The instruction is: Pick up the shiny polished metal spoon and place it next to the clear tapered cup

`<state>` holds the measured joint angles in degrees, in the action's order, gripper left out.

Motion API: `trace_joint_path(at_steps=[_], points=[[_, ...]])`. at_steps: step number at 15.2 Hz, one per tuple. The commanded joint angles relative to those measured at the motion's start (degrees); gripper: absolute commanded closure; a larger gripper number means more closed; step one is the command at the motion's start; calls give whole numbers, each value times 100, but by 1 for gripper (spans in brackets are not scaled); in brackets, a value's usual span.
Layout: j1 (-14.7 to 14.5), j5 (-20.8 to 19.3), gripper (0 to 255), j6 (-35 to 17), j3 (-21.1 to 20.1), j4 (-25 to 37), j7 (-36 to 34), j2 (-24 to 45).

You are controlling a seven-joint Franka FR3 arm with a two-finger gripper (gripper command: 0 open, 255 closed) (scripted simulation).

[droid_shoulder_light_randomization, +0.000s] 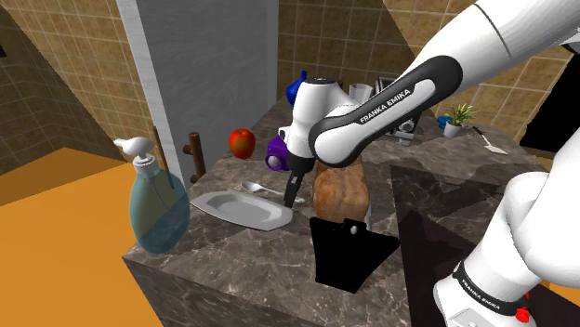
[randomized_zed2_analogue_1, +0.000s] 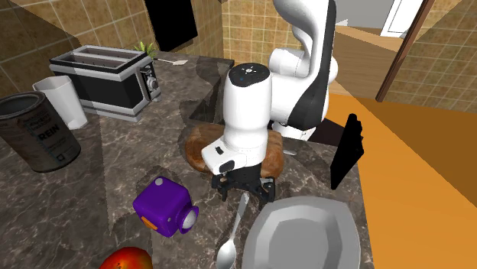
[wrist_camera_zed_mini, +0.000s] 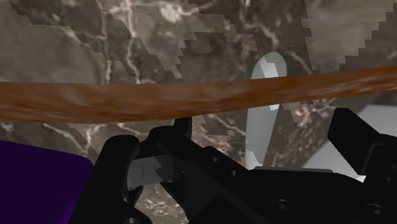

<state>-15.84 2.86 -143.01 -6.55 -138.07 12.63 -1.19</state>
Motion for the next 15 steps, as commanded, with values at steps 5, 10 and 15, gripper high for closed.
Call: trace_joint_path(at_steps=[5,10,15], points=[[-1,-1,255,-11,-1,2,2,16],[-16,-11,255,-20,-17,22,-37,44],[-4,6,255,70,2,24,5,-44]])
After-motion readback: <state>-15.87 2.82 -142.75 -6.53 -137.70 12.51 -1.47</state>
